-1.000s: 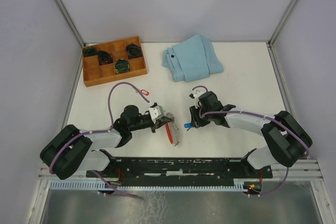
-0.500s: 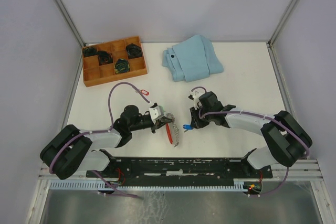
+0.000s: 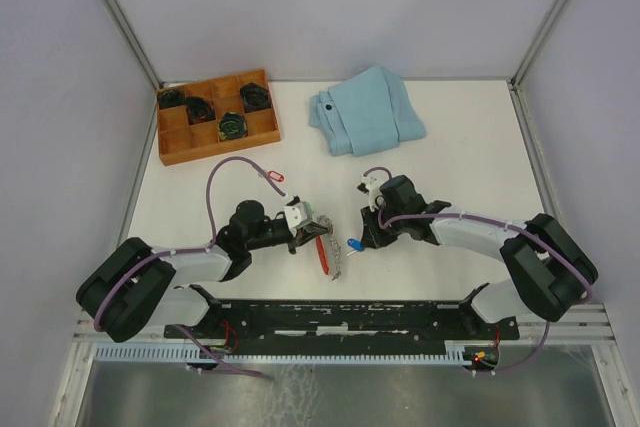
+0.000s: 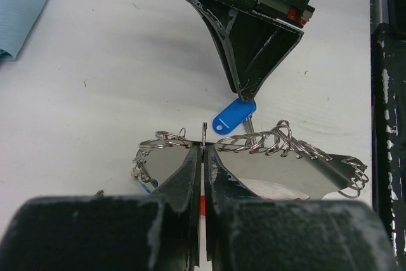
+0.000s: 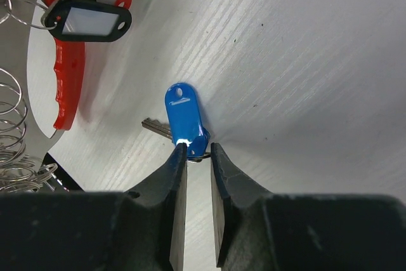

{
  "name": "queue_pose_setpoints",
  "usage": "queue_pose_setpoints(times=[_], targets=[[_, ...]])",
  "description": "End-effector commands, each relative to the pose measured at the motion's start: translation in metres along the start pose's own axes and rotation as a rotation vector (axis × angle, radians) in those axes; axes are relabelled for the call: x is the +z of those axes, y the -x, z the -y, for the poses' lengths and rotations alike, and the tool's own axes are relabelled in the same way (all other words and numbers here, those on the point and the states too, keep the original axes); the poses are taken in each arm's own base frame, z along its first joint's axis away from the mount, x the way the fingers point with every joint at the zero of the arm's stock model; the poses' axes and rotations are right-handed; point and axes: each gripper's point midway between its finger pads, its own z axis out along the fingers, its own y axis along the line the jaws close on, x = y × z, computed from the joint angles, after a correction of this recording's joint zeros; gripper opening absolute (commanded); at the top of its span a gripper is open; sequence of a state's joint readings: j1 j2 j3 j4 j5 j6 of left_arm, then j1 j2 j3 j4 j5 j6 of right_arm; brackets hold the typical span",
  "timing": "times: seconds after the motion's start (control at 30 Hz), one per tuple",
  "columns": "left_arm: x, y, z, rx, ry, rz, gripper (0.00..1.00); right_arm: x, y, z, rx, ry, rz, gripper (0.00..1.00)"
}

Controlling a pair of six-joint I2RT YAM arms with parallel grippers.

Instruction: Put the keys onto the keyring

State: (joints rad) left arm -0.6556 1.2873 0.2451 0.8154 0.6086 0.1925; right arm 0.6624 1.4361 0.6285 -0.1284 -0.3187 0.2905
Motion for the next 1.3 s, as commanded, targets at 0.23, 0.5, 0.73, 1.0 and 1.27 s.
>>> queue_pose_setpoints(times=[0.23,0.5,0.73,1.0,1.27], targets=[[0.004,0.031,-0.007,0.081,-0.003,0.090,0.03,0.001,0.006,0.000,-0.008,0.006,0.026,0.20],[0.004,0.031,-0.008,0.080,0.003,0.090,0.03,-0.022,0.027,0.029,0.063,-0.221,0.140,0.09],[0.004,0.032,-0.008,0.080,0.002,0.094,0.03,-0.029,0.024,0.019,0.071,-0.222,0.141,0.10],[0.003,0.032,-0.010,0.085,0.017,0.092,0.03,-0.022,0.008,-0.016,-0.114,-0.126,0.001,0.40],[0.000,0.033,-0.012,0.090,0.038,0.097,0.03,0.000,0.016,-0.022,-0.206,-0.154,-0.051,0.50]])
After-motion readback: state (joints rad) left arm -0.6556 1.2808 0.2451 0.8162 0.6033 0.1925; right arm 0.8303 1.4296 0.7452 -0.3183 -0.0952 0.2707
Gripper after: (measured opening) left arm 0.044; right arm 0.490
